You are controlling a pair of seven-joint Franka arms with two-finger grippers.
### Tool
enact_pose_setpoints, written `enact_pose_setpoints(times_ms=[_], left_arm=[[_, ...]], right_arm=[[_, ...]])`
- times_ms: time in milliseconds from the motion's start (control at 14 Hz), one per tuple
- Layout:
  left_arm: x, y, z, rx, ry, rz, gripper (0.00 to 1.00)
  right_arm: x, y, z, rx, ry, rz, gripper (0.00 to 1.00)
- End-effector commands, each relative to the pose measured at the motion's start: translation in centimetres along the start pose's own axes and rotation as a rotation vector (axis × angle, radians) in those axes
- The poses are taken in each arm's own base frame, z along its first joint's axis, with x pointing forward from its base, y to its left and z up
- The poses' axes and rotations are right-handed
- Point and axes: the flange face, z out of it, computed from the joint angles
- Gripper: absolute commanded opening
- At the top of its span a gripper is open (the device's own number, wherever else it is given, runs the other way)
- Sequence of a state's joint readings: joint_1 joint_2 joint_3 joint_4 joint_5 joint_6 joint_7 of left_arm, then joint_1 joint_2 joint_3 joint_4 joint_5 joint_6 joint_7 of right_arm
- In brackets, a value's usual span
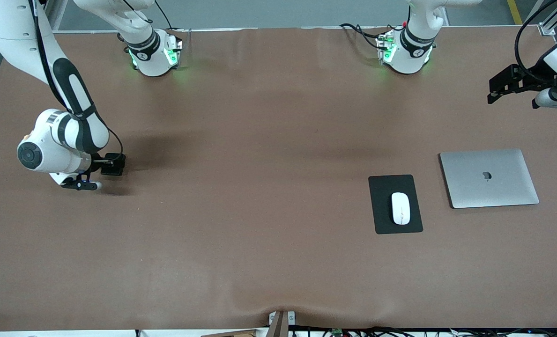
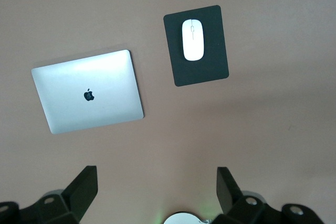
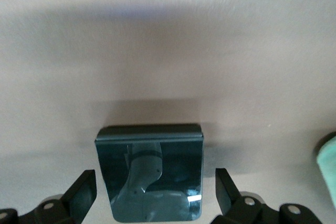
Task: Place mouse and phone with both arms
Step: 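Lower the black phone beside the green toy and open the right gripper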
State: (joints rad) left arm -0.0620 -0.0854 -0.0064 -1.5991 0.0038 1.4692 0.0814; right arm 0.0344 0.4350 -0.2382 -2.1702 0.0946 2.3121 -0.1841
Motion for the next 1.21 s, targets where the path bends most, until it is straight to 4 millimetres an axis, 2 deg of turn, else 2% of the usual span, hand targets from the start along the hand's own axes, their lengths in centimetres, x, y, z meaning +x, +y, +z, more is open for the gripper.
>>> enact_pose_setpoints(times_ms=[0,71,286,429,643,929,1143], left_arm=[[0.1,-0.4,-0.5,0.006,-0.008,-0.002,1.0],[0.2,-0.4,-0.4,0.005,-0.01,-0.002,1.0],[0.2,-0.4,-0.4,0.006,-0.01,-0.003,1.0],[0.2,-0.4,-0.4,0.006,-0.01,0.001,1.0],[0.2,-0.5,-0.4,0.006,-0.01,0.0,1.0],[0.2,-0.5,-0.3,0.006,-0.011,-0.002,1.0],[0.3,-0.5,-0.3,0.006,-0.013,-0.005,1.0]], right_arm=[[1.5,0.0,-2.7,-0.012,0.048,-0.025,1.0],[2.5,-0.1,-4.4,-0.018,0.086,-0.032,1.0],[5.9,-0.2,-11.7,-0.035,0.203,-0.073,1.0],[7.1,-0.1,-17.1,-0.033,0.2,-0.12,1.0],[8.2,-0.4,-23.8,-0.04,0.239,-0.132,1.0],[8.6,0.7,-29.4,-0.058,0.342,-0.116,1.0],[7.2,0.8,-33.0,-0.041,0.382,-0.109,1.0]])
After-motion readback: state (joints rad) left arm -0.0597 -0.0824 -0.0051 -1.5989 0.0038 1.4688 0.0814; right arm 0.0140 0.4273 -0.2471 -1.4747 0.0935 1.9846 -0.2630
